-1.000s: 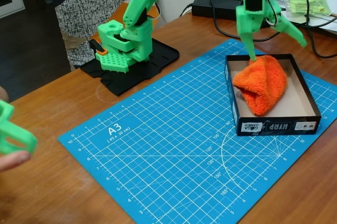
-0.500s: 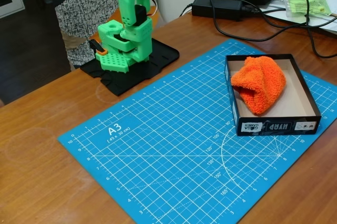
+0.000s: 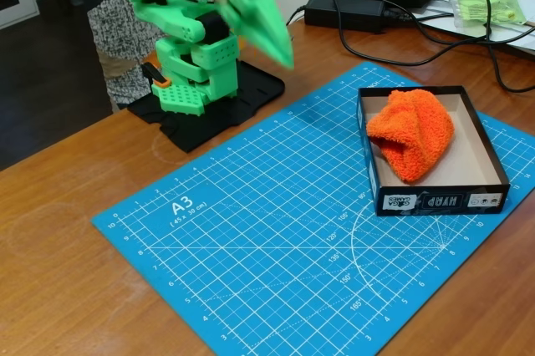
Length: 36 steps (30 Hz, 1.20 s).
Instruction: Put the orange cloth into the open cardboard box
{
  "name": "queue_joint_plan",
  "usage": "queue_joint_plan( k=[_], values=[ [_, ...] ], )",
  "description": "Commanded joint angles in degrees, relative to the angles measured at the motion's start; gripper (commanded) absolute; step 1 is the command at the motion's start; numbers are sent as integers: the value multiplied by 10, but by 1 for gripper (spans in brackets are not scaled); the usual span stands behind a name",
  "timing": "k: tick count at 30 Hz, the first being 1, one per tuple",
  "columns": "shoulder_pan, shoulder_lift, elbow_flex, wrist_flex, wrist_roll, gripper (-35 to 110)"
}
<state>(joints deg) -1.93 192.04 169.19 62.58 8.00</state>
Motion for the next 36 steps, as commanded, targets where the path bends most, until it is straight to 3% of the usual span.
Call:
queue_joint_plan(
  k=[1,36],
  values=[
    [-40,14,69,-16,-6,0],
    [-16,14,69,18,-27,0]
  ],
)
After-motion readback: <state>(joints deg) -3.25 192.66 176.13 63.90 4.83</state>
